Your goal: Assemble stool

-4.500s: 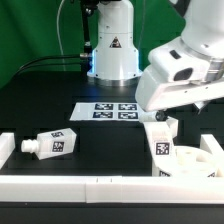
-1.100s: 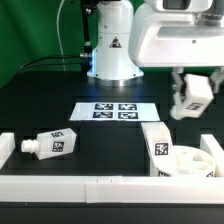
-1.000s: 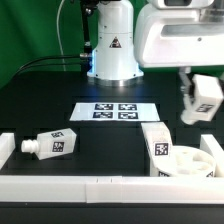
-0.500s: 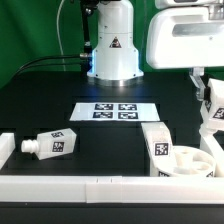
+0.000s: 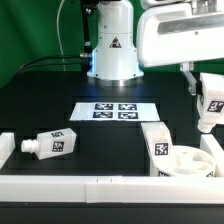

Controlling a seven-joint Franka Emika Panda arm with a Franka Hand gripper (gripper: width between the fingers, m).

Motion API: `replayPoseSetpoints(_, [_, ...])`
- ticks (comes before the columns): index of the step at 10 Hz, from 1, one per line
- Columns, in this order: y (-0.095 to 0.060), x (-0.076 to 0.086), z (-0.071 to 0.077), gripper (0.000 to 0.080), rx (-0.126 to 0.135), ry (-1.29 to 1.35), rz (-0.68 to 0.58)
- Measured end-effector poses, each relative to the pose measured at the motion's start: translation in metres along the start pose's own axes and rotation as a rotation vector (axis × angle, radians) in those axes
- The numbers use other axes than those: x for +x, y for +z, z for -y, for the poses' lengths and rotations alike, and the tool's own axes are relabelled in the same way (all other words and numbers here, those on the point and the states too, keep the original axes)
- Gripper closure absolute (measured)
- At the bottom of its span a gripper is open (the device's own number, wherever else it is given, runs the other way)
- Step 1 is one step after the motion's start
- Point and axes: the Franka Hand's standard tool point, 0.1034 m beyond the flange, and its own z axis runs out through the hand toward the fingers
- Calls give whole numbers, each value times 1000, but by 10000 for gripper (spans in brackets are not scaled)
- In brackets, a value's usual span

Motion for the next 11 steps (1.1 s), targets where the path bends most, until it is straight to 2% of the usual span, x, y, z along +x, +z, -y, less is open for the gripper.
replayPoseSetpoints(2, [0, 1, -1, 476, 4, 4, -5])
replayPoseSetpoints(3, [-1, 5, -8, 476, 37, 36, -42])
replayPoseSetpoints(4, [-3, 11, -13, 476, 48, 67, -80])
replayPoseSetpoints(5, [-4, 17, -10, 476, 41, 110, -125])
replayPoseSetpoints(6, [1, 23, -1, 476, 14, 129, -180])
replayPoseSetpoints(7, [3, 23, 2, 476, -10, 105, -176])
replayPoseSetpoints(10, [4, 24, -4, 476, -16, 107, -187])
replayPoseSetpoints(11, [7, 23, -11, 476, -24, 106, -268])
